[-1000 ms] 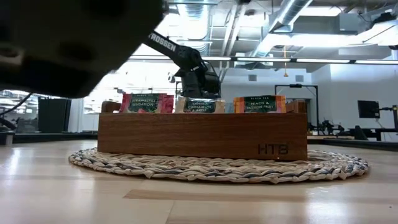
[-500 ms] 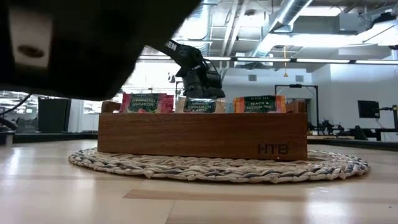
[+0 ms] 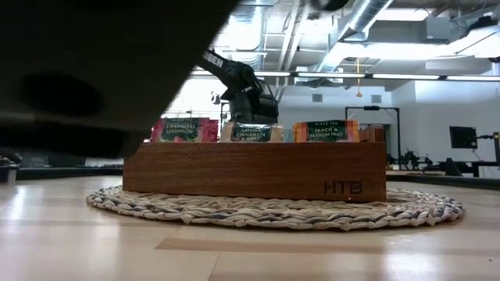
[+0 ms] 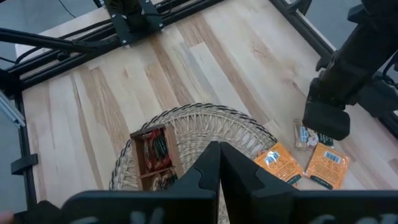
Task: Pick & Place Tea
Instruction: Put the orange tea bag into the right section of the wooden organizer
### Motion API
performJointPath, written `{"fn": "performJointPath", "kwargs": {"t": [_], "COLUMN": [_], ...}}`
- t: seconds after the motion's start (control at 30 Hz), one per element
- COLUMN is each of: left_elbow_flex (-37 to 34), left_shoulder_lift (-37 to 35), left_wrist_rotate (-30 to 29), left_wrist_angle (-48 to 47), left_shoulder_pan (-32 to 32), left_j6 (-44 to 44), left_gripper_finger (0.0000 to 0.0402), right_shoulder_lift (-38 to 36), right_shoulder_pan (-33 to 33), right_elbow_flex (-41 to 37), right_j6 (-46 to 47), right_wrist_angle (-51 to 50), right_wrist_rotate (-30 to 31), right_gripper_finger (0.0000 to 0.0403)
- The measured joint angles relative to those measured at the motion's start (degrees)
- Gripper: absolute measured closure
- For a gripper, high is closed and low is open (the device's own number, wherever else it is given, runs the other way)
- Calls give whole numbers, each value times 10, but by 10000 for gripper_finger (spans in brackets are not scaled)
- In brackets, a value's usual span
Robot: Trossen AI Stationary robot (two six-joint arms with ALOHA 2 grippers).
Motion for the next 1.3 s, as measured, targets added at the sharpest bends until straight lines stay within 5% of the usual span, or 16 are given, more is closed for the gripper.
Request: {"fn": "performJointPath", "kwargs": {"t": [0.33, 0.6, 0.73, 1.3], "left_elbow_flex": [0, 0, 0, 0], "left_shoulder_lift": [3, 4, 4, 4], "left_wrist_rotate": [49, -74, -75, 59], "left_wrist_angle": [-4, -51, -33, 17], "left_shoulder_pan": [13, 22, 20, 14], "left_j6": [2, 17, 10, -28], "left_gripper_finger": [402, 402, 402, 402], "right_shoulder_lift": [0, 0, 0, 0], "right_shoulder_pan": [0, 0, 0, 0], "right_elbow_flex": [0, 0, 0, 0], "right_j6": [-6, -6, -6, -1], "right_wrist_angle": [0, 0, 0, -4], "right_wrist_rotate": [-2, -2, -6, -5], "right_gripper_finger": [403, 403, 403, 403]}}
